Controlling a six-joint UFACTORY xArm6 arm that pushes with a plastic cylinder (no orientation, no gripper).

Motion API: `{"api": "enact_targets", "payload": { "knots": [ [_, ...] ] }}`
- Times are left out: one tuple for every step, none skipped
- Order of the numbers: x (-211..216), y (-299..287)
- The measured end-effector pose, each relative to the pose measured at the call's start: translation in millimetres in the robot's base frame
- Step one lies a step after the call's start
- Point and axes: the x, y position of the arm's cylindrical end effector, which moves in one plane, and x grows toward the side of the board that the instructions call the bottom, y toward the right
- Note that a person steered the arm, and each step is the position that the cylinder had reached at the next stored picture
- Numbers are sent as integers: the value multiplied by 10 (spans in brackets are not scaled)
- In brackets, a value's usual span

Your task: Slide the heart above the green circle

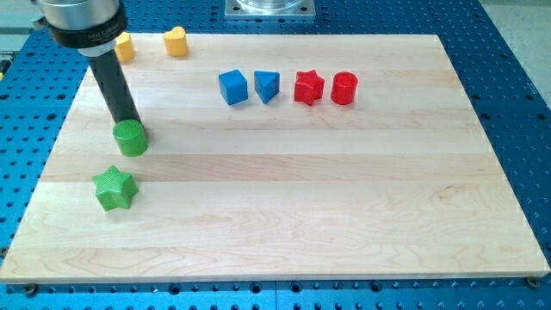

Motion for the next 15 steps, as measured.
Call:
{"api": "enact_targets", "payload": {
  "knots": [
    [242, 0],
    [201, 0],
    [-502, 16],
    [-1055, 436],
    [-1563, 1250],
    [-2175, 1163],
    [-2189, 864],
    [-2205, 608],
    [-2102, 548],
    [-1867, 433],
    [-1952, 263],
    [-1995, 159],
    [-1979, 32],
    [-1779, -88],
    [-1368, -147]
  ]
}}
